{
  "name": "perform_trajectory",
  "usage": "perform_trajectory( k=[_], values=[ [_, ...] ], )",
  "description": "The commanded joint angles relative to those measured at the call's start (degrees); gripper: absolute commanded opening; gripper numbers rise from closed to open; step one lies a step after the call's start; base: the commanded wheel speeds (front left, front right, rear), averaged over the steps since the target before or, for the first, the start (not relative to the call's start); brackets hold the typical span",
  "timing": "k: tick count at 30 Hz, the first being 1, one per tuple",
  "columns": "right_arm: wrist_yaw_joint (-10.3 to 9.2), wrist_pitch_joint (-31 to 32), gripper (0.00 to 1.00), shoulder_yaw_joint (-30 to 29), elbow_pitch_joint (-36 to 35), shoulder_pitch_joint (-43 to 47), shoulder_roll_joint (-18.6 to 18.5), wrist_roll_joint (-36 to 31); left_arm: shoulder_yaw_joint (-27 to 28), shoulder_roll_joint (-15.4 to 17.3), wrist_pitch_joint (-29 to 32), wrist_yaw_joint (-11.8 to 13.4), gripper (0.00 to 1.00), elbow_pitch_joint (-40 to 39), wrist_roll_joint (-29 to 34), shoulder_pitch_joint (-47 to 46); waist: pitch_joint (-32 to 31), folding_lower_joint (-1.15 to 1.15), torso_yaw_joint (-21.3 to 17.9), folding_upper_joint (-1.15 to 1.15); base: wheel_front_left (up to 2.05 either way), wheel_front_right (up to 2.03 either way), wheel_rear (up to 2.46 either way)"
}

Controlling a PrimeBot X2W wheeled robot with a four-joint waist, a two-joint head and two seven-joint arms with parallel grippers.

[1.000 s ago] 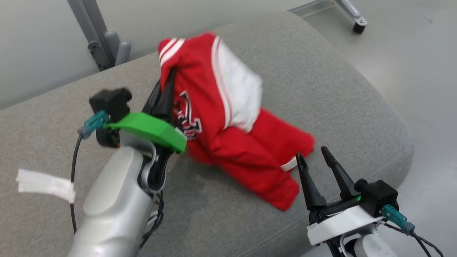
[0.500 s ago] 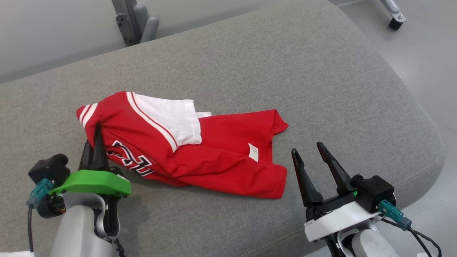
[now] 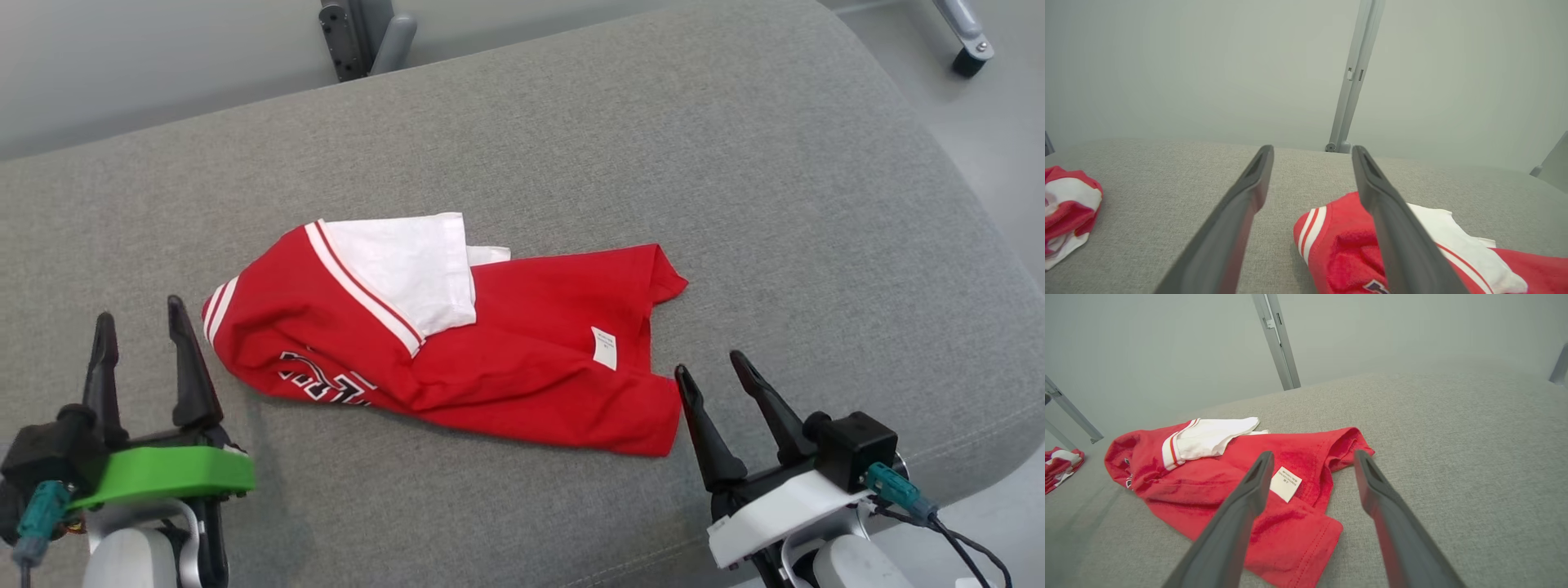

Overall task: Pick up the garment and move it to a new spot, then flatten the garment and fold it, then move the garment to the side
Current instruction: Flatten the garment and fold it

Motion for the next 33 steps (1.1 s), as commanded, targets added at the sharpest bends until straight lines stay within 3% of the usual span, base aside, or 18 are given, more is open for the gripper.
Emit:
perform_trajectory(
  k=[1, 6, 17, 28, 33],
  values=[
    [0.0, -0.07, 1.0, 0.6, 1.31, 0.21, -0.58, 0.82, -1.3, -0.09, -0.13, 0.26, 1.0, -2.28, 0.67, 2.23, 0.2, 0.0, 1.17, 0.0, 0.0, 0.0, 0.0],
    [-0.01, -0.07, 1.0, -0.08, 5.63, 0.51, -1.05, 3.07, -8.56, -0.05, -0.13, 2.8, 1.0, -9.3, 2.47, 7.51, -0.7, 0.0, 4.22, 0.0, 0.0, 0.0, 0.0],
    [0.0, -0.08, 1.0, -0.59, 12.21, 0.25, -2.13, 8.99, -17.97, -0.04, -0.13, 7.07, 1.0, -14.0, 5.59, 13.25, -2.68, 0.0, 8.68, 0.0, 0.0, 0.0, 0.0],
    [0.0, -0.07, 1.0, -0.16, 21.46, -3.98, -2.52, 19.23, -20.97, -0.05, -0.13, 7.82, 1.0, -13.59, 6.98, 13.13, -2.62, 0.0, 10.99, 0.0, 0.0, 0.0, 0.0],
    [0.0, -0.07, 1.0, 0.94, 22.43, -4.83, -3.29, 24.8, -21.01, -0.05, -0.13, 8.03, 1.0, -13.85, 7.22, 13.29, -2.5, 0.0, 11.21, 0.0, 0.0, 0.0, 0.0]
  ],
)
